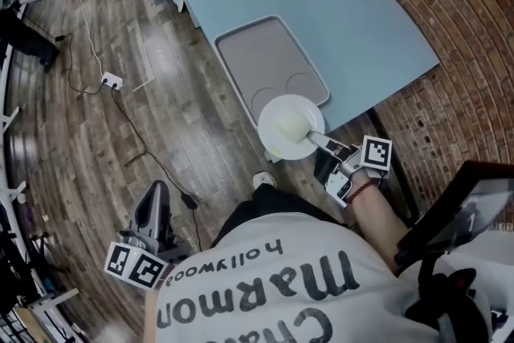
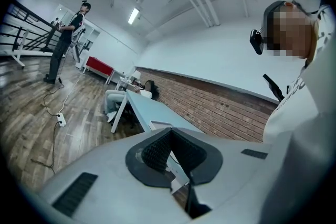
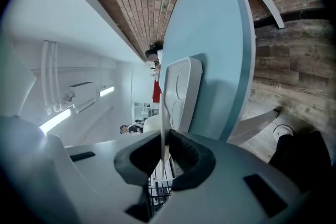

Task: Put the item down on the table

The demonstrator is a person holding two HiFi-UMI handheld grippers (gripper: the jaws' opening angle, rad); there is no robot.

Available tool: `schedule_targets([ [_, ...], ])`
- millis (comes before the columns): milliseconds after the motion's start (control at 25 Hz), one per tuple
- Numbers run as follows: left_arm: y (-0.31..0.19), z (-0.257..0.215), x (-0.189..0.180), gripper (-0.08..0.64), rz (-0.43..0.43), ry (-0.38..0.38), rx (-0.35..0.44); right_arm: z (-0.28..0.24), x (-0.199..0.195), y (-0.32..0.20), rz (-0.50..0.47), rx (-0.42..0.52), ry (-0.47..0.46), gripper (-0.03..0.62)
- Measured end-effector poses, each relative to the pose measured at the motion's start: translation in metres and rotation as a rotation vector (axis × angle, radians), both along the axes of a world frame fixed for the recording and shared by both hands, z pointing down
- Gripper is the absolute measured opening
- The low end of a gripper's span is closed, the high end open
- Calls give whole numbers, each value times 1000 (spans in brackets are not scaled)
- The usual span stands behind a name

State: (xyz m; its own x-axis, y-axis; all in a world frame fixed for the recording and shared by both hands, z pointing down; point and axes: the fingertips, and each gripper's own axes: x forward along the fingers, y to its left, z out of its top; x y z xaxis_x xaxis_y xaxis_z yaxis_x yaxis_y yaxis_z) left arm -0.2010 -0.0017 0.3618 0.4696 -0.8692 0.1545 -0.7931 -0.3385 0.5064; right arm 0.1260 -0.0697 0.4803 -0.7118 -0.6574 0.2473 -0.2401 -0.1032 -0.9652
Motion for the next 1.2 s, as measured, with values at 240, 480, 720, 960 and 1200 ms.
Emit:
schedule_targets([
  [240,-13,-1,2,6,-21,-2,-4,7,3,-17,-29,-14,15,29],
  [480,-8,-2,2,6,-45,-12,-9,11,3,-25,-63,-4,29,29],
  [720,-5,-10,-1,6,-64,-23,4,6,-9,-29,-102,2,12,29],
  [960,-29,-13,3,6,-41,-44,14,11,-14,-52,-133,-10,35,29],
  [1200,-48,-2,3,6,-51,-43,7,21,-12,-75,-146,-20,48,29],
])
